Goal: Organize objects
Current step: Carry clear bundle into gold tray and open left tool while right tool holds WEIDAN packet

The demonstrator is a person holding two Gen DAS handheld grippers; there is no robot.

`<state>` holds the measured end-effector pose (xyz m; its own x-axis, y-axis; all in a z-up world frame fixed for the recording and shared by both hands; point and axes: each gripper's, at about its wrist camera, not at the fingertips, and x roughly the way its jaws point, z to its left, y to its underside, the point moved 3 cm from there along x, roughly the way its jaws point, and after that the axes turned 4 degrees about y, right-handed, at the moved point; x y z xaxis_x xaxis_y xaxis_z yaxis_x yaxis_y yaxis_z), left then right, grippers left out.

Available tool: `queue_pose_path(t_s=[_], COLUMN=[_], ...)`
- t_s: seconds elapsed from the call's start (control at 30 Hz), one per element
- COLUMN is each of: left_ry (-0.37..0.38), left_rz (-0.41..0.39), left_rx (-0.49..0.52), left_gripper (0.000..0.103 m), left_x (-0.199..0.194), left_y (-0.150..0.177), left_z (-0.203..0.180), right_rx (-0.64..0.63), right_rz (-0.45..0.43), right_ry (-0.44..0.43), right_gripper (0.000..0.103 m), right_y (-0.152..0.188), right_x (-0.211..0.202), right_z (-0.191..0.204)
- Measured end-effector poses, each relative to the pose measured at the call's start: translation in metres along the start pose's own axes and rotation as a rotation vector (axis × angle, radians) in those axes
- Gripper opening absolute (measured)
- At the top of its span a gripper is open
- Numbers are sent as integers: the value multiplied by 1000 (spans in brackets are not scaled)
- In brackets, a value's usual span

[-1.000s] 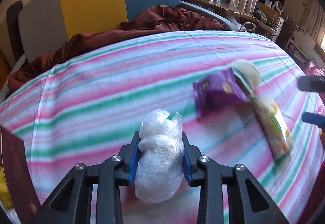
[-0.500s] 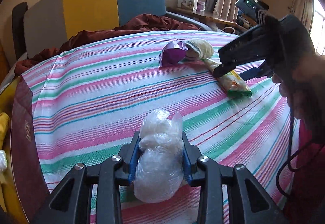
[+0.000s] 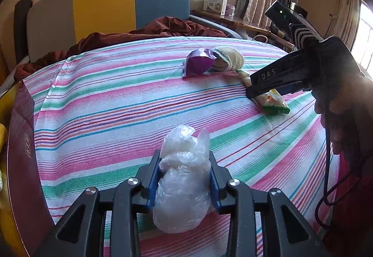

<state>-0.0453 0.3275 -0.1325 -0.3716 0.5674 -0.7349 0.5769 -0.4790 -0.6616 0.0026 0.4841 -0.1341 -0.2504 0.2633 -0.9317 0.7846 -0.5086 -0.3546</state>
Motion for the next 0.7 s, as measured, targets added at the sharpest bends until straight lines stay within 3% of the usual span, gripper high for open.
queue_pose_path(t_s=[0.27, 0.7], left_ry=[-10, -15], left_rz=[-6, -11], left_rx=[8, 14], left_gripper=[36, 35], left_x=[0, 0], left_y=[2, 1], left_z=[-1, -2], right_rx=[-30, -50], right_rz=[-17, -20], right_ry=[13, 24], right_gripper=[44, 44], right_y=[-2, -8], right_x=[-3, -3], right_z=[-2, -1])
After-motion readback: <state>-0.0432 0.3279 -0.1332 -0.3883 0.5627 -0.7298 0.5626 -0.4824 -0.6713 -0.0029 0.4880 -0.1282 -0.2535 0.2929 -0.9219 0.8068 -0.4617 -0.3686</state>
